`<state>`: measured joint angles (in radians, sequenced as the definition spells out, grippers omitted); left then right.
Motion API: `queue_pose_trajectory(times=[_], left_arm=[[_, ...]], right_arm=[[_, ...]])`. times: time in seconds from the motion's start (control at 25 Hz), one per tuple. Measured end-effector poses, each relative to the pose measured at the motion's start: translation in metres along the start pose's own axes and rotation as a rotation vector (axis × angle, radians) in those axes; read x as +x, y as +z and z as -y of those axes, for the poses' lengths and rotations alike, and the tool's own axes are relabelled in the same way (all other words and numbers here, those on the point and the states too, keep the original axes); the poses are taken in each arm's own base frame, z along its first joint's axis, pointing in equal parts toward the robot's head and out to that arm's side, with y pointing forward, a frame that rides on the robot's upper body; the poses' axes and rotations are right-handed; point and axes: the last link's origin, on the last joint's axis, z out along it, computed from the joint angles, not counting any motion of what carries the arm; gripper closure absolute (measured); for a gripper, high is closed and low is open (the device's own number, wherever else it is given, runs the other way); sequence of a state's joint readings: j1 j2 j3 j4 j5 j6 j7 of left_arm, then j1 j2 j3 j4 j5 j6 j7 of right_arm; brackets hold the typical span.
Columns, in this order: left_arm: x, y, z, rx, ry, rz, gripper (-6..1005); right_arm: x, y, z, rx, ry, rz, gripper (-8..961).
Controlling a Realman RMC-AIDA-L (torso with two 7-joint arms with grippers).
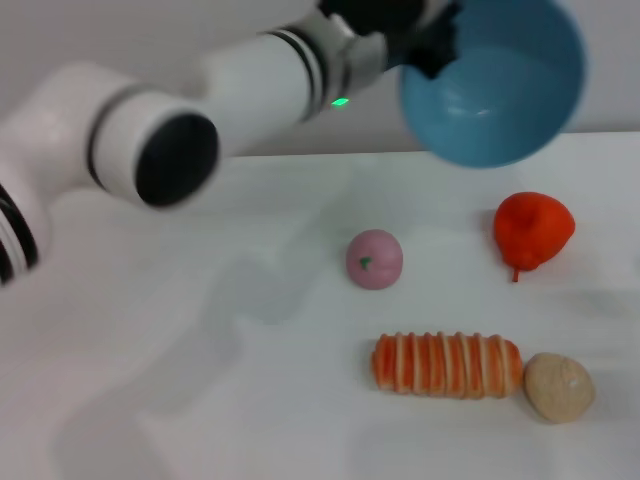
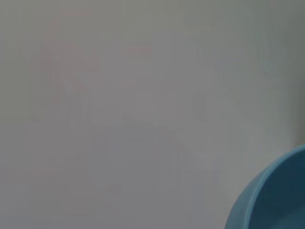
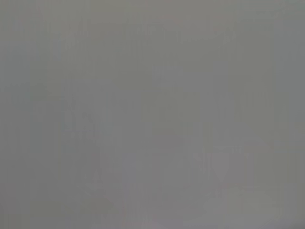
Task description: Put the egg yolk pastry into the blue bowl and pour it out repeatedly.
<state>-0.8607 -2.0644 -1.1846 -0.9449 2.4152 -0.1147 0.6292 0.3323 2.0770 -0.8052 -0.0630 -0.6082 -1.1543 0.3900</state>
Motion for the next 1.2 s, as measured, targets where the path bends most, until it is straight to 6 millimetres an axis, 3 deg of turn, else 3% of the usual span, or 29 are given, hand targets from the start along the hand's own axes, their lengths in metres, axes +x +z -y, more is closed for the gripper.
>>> queue_pose_trajectory(times=[0.24, 0.4, 0.64, 0.88, 1.2], left_arm=[[-0.034, -0.022, 0.034, -0.043, -0.139, 0.24, 1000], [-0.057, -0.046, 0.043, -0.094, -0.226, 0.374, 1000], [-0.09, -0.065, 0.038, -0.172, -0.255, 0.594, 999], [-0.106, -0.073, 0.032, -0.187, -0.289, 0.678, 1001], [-0.122, -0.074, 0.028, -0.184, -0.322, 0.713, 999]], right_arm=[[-0.004, 0.004, -0.001, -0.006, 0.001, 0.012, 241], [-0.007, 0.006, 0.0, -0.008, -0.005, 0.021, 241], [-0.021, 0.018, -0.002, -0.04, 0.002, 0.071, 242], [-0.045, 0.036, -0.001, -0.113, 0.093, 0.102, 242], [-0.08, 0.077, -0.011, -0.257, 0.104, -0.072, 243]])
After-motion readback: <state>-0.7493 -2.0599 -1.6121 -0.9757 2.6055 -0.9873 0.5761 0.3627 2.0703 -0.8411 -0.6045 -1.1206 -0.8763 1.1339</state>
